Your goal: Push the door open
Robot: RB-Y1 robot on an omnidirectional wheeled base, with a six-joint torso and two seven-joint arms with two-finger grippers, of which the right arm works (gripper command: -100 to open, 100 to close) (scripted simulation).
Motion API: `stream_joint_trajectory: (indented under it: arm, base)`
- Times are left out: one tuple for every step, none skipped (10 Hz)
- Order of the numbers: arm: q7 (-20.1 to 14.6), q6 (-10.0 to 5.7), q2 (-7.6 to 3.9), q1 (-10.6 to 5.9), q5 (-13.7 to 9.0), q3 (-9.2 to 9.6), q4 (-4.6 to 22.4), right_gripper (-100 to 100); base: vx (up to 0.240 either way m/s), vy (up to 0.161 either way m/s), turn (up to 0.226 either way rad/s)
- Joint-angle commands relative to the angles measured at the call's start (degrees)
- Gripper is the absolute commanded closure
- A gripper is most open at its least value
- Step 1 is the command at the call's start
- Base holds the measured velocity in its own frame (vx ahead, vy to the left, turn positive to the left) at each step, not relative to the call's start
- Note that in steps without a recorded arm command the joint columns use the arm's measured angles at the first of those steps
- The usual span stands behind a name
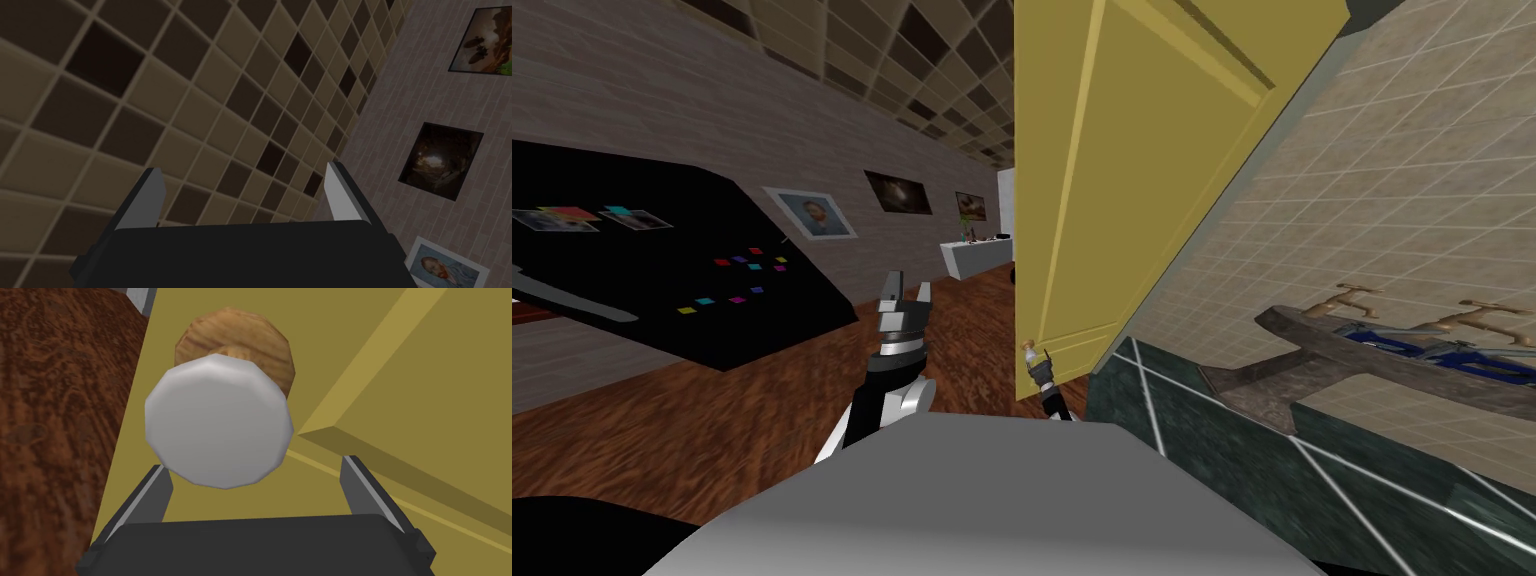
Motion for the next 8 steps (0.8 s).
stream_joint_trajectory:
  arm:
    - [-2.2,-0.15,0.09,0.87,-1.13,1.16,-1.2,-100]
    - [-3.58,-0.3,0.23,1.32,-1.9,1.88,-1.72,-100]
    - [-5.03,-0.45,0.46,1.78,-2.7,2.64,-2.27,-100]
    - [-6.53,-0.61,0.76,2.27,-3.54,3.41,-2.84,-100]
    - [-8.03,-0.76,1.15,2.75,-4.37,4.2,-3.41,-100]
    - [-9.52,-0.92,1.61,3.24,-5.2,4.97,-3.97,-100]
    - [-10.96,-1.07,2.13,3.7,-6.0,5.72,-4.52,-100]
    - [-12.32,-1.21,2.71,4.14,-6.76,6.43,-5.03,-100]
  base:
    - [-0.098,-0.084,0.016]
    - [-0.115,-0.096,0.005]
    - [-0.12,-0.097,0.012]
    - [-0.109,-0.085,0.009]
    - [-0.1,-0.096,0.005]
    - [-0.088,-0.092,0.014]
    - [-0.101,-0.094,0.01]
    - [-0.091,-0.081,0.006]
